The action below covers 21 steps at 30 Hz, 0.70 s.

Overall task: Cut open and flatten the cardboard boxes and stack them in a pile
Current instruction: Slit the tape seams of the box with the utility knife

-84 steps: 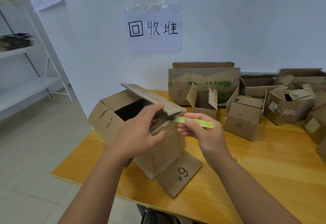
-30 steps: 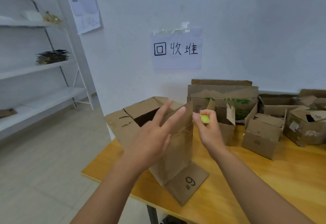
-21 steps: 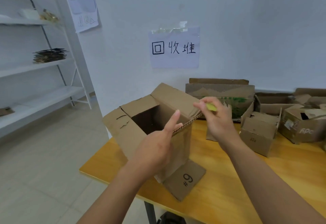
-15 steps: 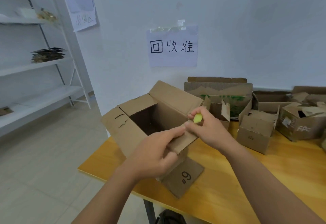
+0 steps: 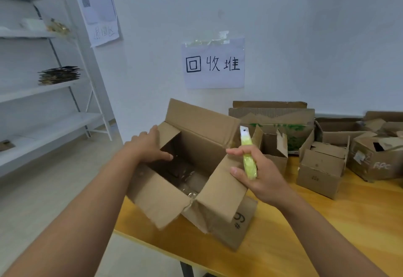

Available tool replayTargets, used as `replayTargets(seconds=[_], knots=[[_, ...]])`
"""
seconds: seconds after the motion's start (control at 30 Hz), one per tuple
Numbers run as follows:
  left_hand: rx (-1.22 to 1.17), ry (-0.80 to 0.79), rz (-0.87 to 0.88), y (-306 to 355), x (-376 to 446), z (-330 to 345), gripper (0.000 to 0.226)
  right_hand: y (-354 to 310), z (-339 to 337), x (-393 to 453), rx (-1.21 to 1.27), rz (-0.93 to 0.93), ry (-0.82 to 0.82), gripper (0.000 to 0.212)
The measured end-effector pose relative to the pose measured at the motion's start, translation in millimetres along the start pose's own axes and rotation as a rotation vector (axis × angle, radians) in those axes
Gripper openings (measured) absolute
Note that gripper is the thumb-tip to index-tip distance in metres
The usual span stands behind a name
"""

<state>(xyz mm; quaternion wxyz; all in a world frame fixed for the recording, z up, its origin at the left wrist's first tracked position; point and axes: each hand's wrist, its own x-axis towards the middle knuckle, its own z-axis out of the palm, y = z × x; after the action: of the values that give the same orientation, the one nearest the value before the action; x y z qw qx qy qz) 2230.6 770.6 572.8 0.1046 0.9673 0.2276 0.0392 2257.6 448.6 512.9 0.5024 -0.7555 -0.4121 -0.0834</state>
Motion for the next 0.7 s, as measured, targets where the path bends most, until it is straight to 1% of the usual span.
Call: replayTargets(seconds=[0.1,0.17,0.23,0.33,0.37,0.4,0.47,0.53,0.63,0.67,0.7], knots=[[0.028,0.073,-0.058,-12,2,12,0.107,-8,1,17,-0.050,-0.112,-0.034,0.036],[-0.012,0.110,-0.101,-23,-4,17,0.098,-12,0,28,-0.098,-0.149,-0.010,0.042],[-0.138,0.167,-0.124,-37,-16,23,0.077,-9,3,36,-0.117,-0.147,0.041,0.046],[-0.270,0.338,-0.132,-51,-42,37,0.037,2,18,42,-0.146,-0.104,0.112,0.044],[-0.312,0.391,-0.132,-53,-53,45,0.028,6,25,44,-0.177,-0.090,0.141,0.044],[-0.361,0.432,-0.130,-52,-65,55,0.025,10,32,45,-0.212,-0.074,0.171,0.045],[-0.465,0.481,-0.126,-42,-84,78,0.028,16,42,44,-0.275,-0.009,0.211,0.050],[-0.572,0.487,-0.129,-26,-96,102,0.036,19,48,41,-0.279,0.080,0.179,0.056],[-0.662,0.464,-0.146,-7,-107,132,0.051,20,45,26,-0.168,0.229,0.038,0.067],[-0.675,0.459,-0.152,-3,-111,138,0.055,18,43,17,-0.102,0.259,0.040,0.068],[-0.682,0.455,-0.158,0,-113,143,0.057,17,40,7,-0.031,0.270,0.091,0.065]])
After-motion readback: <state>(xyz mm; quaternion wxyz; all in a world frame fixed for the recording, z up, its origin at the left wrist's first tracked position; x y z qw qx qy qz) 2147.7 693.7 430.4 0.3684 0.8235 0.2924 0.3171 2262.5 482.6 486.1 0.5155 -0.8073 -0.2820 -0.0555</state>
